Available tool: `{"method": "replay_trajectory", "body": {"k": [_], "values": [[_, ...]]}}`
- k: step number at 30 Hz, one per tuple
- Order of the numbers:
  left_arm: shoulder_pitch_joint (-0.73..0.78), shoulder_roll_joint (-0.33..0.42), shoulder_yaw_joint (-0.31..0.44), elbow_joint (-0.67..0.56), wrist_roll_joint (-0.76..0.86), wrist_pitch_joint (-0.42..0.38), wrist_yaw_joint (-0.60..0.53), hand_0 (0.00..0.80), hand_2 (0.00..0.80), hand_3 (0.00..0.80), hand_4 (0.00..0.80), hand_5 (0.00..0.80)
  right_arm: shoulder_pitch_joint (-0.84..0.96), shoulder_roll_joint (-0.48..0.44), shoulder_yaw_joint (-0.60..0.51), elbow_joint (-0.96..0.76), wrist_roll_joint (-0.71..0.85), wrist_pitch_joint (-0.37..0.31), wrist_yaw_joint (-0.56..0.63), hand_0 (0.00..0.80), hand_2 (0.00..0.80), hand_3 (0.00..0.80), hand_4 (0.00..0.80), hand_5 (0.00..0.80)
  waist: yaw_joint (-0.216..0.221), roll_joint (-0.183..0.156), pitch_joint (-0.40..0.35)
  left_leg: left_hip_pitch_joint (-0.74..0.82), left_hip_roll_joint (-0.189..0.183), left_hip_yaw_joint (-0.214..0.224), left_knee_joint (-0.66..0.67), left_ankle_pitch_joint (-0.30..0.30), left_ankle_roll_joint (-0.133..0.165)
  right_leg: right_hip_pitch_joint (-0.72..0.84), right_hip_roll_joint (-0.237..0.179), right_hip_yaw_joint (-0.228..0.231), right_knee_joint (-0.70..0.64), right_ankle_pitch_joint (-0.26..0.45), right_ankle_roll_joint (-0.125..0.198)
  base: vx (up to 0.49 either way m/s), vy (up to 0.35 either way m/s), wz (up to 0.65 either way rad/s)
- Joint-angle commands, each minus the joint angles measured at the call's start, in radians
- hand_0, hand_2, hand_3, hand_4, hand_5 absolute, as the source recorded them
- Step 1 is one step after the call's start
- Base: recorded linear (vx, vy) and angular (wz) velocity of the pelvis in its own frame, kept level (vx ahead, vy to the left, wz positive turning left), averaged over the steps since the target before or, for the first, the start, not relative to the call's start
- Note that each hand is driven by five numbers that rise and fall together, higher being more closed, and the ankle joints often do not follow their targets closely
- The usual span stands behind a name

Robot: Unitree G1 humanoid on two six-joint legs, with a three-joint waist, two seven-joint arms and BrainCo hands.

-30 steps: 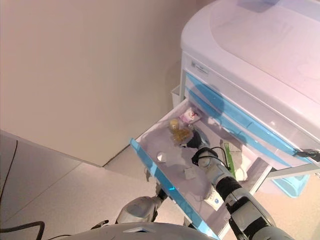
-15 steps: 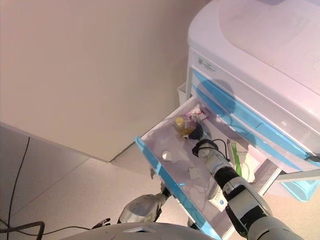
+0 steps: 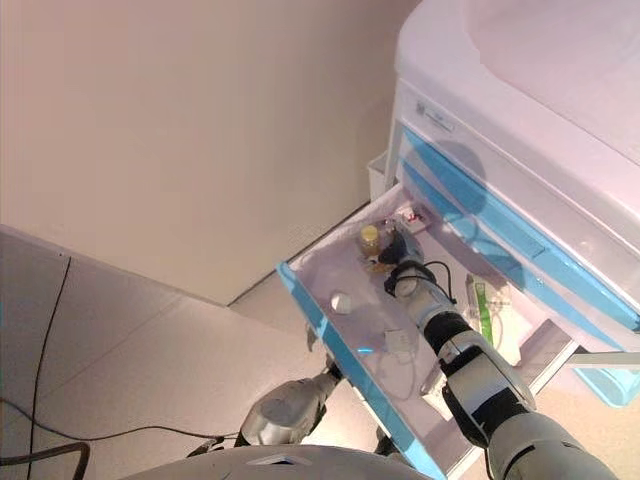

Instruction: Open the drawer and pick up the medicine

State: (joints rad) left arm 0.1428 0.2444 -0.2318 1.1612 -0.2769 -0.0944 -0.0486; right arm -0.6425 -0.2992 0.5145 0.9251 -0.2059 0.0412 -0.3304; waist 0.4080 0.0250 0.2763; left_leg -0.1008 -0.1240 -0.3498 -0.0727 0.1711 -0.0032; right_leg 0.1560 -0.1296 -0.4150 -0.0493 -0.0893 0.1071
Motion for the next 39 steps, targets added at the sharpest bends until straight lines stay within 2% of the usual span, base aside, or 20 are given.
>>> {"method": "replay_trajectory", "body": {"k": [1,5,23,39], "values": [[0.002,0.028,-0.051,0.024,-0.036,-0.03,-0.006,0.0,0.0,0.0,0.0,0.0,-0.059,-0.015,0.019,-0.03,0.008,-0.024,0.002,0.0,0.0,0.0,0.0,0.0,0.027,-0.005,-0.001,0.034,0.003,0.051,0.061,-0.132,0.031,-0.161,-0.089,0.045,0.159,0.087,0.01,0.0,0.0,0.0],[-0.01,0.034,-0.047,0.029,-0.044,-0.039,-0.007,0.0,0.0,0.0,0.0,0.0,-0.082,-0.012,0.021,-0.008,0.017,-0.034,-0.002,0.0,0.0,0.0,0.0,0.0,0.035,-0.011,0.016,0.025,0.001,0.046,0.064,-0.133,0.032,-0.168,-0.088,0.044,0.161,0.088,0.009,0.0,0.0,0.0],[-0.025,0.044,-0.041,0.029,-0.066,-0.053,-0.024,0.0,0.0,0.0,0.0,0.0,-0.15,0.003,0.023,0.056,0.02,-0.005,0.008,0.0,0.0,0.0,0.0,0.0,0.059,-0.01,0.05,0.004,-0.01,0.035,0.071,-0.135,0.036,-0.186,-0.095,0.033,0.176,0.09,0.008,0.0,0.0,0.0],[-0.038,0.049,-0.025,0.048,-0.077,-0.075,-0.038,0.0,0.0,0.0,0.0,0.0,-0.185,-0.008,0.029,0.098,-0.009,0.007,0.014,0.0,0.0,0.0,0.0,0.0,0.065,-0.013,0.068,-0.006,-0.013,0.036,0.066,-0.134,0.037,-0.201,-0.096,0.031,0.183,0.091,0.008,-0.001,0.0,0.0]]}}
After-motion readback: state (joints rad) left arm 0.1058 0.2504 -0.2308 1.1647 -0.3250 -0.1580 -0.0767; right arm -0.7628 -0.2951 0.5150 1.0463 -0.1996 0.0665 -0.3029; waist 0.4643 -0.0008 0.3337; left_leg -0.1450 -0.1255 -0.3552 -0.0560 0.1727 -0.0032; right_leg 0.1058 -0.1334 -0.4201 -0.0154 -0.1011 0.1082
